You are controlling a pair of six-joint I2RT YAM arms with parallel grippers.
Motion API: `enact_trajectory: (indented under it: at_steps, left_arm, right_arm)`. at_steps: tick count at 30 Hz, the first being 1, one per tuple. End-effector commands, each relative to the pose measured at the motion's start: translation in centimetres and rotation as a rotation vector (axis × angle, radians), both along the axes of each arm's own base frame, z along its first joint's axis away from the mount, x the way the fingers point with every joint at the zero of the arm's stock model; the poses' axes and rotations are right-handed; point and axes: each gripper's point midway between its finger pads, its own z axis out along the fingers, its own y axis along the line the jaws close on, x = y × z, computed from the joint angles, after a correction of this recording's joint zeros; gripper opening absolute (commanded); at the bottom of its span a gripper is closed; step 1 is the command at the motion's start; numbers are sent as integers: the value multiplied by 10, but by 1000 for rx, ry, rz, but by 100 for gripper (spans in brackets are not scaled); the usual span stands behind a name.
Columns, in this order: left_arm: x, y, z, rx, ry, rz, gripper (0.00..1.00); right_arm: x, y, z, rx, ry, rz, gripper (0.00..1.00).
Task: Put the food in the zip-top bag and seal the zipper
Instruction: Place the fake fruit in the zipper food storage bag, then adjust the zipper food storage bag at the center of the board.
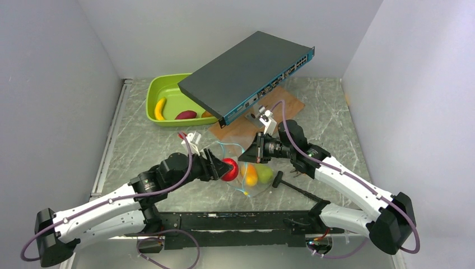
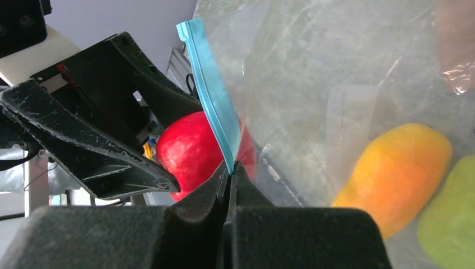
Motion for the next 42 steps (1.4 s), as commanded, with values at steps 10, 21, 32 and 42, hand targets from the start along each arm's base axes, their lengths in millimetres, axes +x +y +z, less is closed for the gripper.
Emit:
enact_trajectory:
  at_steps: [10,21,32,42]
  left_arm:
    - [9,-5,27,-67,-73,25,82]
    - [5,9,39,-63,-100,40,98]
    - [-7,37,-13,-80,-7,101,64]
    - [-5,19,-34,-92,22,65,51]
  right_arm:
    - [-4,4,34,73,-55,20,0]
    - [-1,4,31,61,-62,15,0]
    - [3,5,44,64,-92,10,0]
    - [2,6,44,68,-83,10,0]
